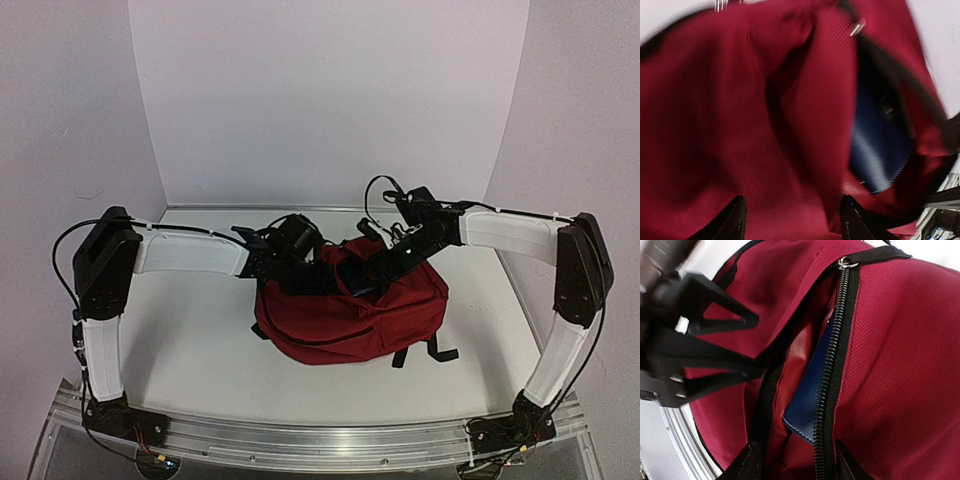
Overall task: Pack the student bag
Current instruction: Adjust the student bag at the center of the board.
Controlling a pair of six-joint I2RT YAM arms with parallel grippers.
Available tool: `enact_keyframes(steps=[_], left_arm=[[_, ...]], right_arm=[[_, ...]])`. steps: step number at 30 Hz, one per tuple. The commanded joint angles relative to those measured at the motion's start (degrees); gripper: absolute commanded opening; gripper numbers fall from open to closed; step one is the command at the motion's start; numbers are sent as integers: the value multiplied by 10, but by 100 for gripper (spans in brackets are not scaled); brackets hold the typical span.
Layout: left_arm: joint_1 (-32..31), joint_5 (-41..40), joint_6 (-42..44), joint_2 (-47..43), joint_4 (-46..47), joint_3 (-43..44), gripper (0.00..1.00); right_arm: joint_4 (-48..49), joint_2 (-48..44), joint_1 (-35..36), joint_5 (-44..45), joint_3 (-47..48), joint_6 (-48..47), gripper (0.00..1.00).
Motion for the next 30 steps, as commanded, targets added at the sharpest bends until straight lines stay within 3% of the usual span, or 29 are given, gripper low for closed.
enact_keyframes(steps=[1,3,5,7,8,19,23,25,30], left_arm=[[-13,-6,-20,24,-18,40,58],[-14,1,-24,27,-6,39,47],[-14,2,-25,18,12,33,30],[-13,18,-16,6,36,26,7],[-13,23,-5,-5,42,27,1],[-10,92,83,-78,25,110,0],[29,113,55,-106,20,89,0],[55,132,35,-117,28,59,0],[91,151,32,-123,11,22,0]], right_arm=[[-28,-19,2,25,22,-15,42],[-29,-22,2,30,22,-17,34],[-29,-20,2,27,21,-18,21],[-29,-12,3,16,20,-16,6],[-28,-5,3,5,21,-15,0],[22,17,73,-93,102,67,0],[39,21,77,-83,110,82,0],[39,19,72,-73,104,74,9],[29,-25,1,-98,79,55,63]])
